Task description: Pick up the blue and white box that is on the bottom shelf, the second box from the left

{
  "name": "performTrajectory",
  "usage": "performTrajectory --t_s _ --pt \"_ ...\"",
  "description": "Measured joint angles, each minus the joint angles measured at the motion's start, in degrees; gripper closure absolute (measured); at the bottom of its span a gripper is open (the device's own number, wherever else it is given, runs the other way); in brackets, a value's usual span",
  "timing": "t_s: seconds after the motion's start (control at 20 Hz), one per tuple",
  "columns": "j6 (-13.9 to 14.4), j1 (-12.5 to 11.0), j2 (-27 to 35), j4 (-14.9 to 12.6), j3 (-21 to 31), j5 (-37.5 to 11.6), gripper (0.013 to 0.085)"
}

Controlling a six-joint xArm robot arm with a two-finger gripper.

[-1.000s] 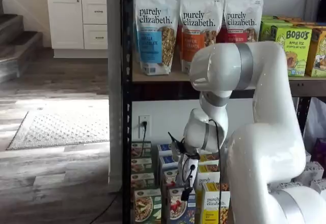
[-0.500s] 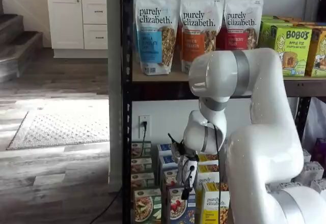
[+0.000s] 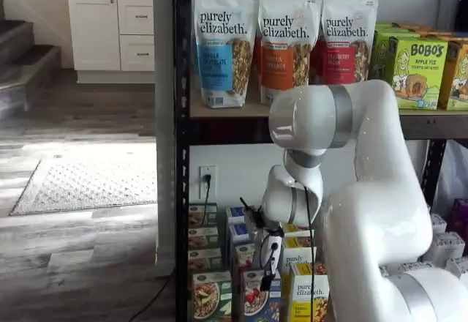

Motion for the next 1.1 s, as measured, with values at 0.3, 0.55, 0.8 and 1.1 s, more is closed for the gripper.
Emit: performTrajectory --t_s 0.3,0.55,0.8,1.1 --pt "2.9 -0.6 1.6 -3.9 -1.6 0.7 0.013" --pt "4.4 -0.9 2.6 -6.0 -2.5 1.0 0.013" --pt "7.0 -1.3 3.7 -9.3 -4.4 3.8 0.013" --pt "6.6 -1.1 4.6 -8.7 -4.8 2.8 0.013"
